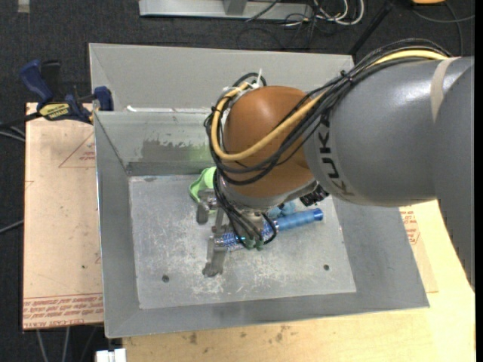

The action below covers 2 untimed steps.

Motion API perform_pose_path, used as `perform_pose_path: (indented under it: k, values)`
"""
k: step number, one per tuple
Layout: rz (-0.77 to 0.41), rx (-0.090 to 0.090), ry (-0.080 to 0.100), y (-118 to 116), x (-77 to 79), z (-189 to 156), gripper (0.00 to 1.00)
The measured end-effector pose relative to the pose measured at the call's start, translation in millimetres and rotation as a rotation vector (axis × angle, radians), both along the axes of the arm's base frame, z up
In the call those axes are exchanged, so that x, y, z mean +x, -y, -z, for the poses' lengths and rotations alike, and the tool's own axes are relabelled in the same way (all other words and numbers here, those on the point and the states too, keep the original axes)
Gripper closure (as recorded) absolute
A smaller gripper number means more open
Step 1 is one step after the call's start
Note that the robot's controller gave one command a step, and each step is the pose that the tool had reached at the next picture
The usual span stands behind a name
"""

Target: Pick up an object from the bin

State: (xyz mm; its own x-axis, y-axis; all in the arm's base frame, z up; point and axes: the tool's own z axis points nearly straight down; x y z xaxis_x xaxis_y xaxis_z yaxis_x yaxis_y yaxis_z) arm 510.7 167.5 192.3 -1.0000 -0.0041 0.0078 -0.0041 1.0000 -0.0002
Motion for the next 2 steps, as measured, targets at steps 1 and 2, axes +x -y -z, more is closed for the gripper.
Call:
perform_pose_path:
  k: [1,2]
  values:
    - [-0.257,0.001,0.005,76,46.4,125,0.0]
    - [-0.322,0.0,0.014,119,63.1,91,0.0]
